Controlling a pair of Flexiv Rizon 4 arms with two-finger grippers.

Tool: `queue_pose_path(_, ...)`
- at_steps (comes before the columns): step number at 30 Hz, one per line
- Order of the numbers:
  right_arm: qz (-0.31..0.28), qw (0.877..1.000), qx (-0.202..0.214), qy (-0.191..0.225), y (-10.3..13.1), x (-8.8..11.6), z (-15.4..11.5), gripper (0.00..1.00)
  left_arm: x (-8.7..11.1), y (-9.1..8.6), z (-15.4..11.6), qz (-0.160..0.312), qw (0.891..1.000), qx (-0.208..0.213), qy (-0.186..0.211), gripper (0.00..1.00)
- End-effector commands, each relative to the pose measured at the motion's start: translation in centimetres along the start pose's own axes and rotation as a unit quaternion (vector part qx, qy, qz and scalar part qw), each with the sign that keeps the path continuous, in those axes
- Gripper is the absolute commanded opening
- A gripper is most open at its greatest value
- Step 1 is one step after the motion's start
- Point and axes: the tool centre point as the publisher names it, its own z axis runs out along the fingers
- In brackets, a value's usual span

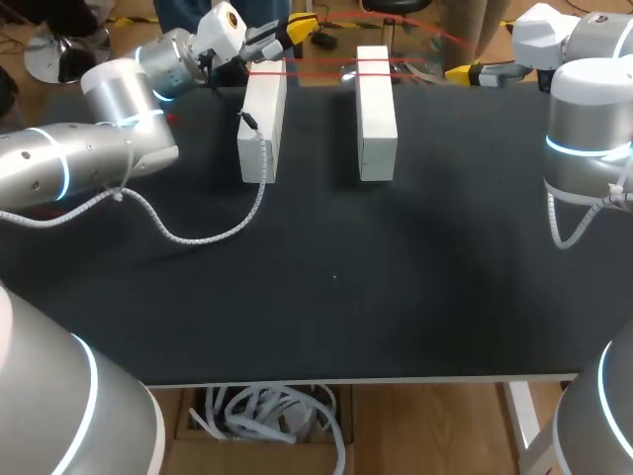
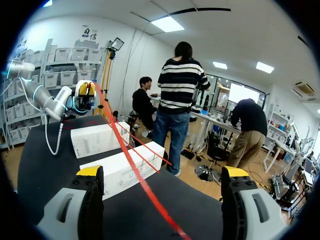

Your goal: Grab the tape and strap the tape.

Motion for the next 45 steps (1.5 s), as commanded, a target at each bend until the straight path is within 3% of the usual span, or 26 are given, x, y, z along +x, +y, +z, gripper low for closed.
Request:
queue_pose_path(1, 0.0, 1.0, 0.0, 0.0, 0.0, 0.0, 0.0, 1.0, -0.3, 0.2, -0.1, 0.0, 1.0, 0.002, 0.004, 0.0)
queue_pose_path(5, 0.01, 1.0, 0.009, -0.004, 0.4, 0.3, 0.1, 1.0, -0.3, 0.2, -0.1, 0.0, 1.0, 0.002, 0.004, 0.0)
queue_pose_path(9, 0.092, 0.994, 0.035, -0.036, 1.2, 1.0, -0.1, 1.0, -0.3, 0.2, -0.1, 0.0, 1.0, 0.002, 0.004, 0.0)
queue_pose_path(17, 0.242, 0.963, 0.047, -0.105, 2.5, 2.1, -2.6, 1.0, -0.3, 0.2, -0.1, 0.0, 1.0, 0.002, 0.004, 0.0)
queue_pose_path(20, 0.313, 0.944, 0.029, -0.097, 2.8, 2.7, -3.2, 1.0, -0.3, 0.2, -0.1, 0.0, 1.0, 0.002, 0.004, 0.0)
queue_pose_path(22, 0.351, 0.931, -0.013, -0.104, 3.3, 3.0, -3.7, 1.0, -0.3, 0.2, -0.1, 0.0, 1.0, 0.002, 0.004, 0.0)
queue_pose_path(23, 0.357, 0.923, -0.048, -0.132, 3.6, 2.9, -4.2, 1.0, -0.3, 0.2, -0.1, 0.0, 1.0, 0.002, 0.004, 0.0)
queue_pose_path(24, 0.355, 0.924, -0.052, -0.132, 3.8, 2.9, -4.4, 1.0, -0.3, 0.2, -0.1, 0.0, 1.0, 0.002, 0.004, 0.0)
queue_pose_path(27, 0.38, 0.91, -0.078, -0.146, 3.9, 3.2, -4.8, 1.0, -0.3, 0.2, -0.1, 0.0, 1.0, 0.002, 0.004, 0.0)
queue_pose_path(32, 0.454, 0.869, -0.118, -0.155, 3.6, 3.8, -5.1, 1.0, -0.3, 0.2, -0.1, 0.0, 1.0, 0.002, 0.004, 0.0)
queue_pose_path(37, 0.482, 0.845, -0.171, -0.158, 3.8, 4.5, -5.2, 1.0, -0.3, 0.2, -0.1, 0.0, 1.0, 0.002, 0.004, 0.0)
queue_pose_path(38, 0.48, 0.845, -0.174, -0.157, 3.8, 4.7, -5.2, 1.0, -0.3, 0.2, -0.1, 0.0, 1.0, 0.002, 0.004, 0.0)
queue_pose_path(40, 0.423, 0.878, -0.159, -0.157, 3.8, 5.0, -5.2, 1.0, -0.3, 0.2, -0.1, 0.0, 1.0, 0.002, 0.004, 0.0)
queue_pose_path(45, 0.423, 0.878, -0.159, -0.157, 3.8, 5.0, -5.2, 1.0, -0.3, 0.2, -0.1, 0.0, 1.0, 0.002, 0.004, 0.0)
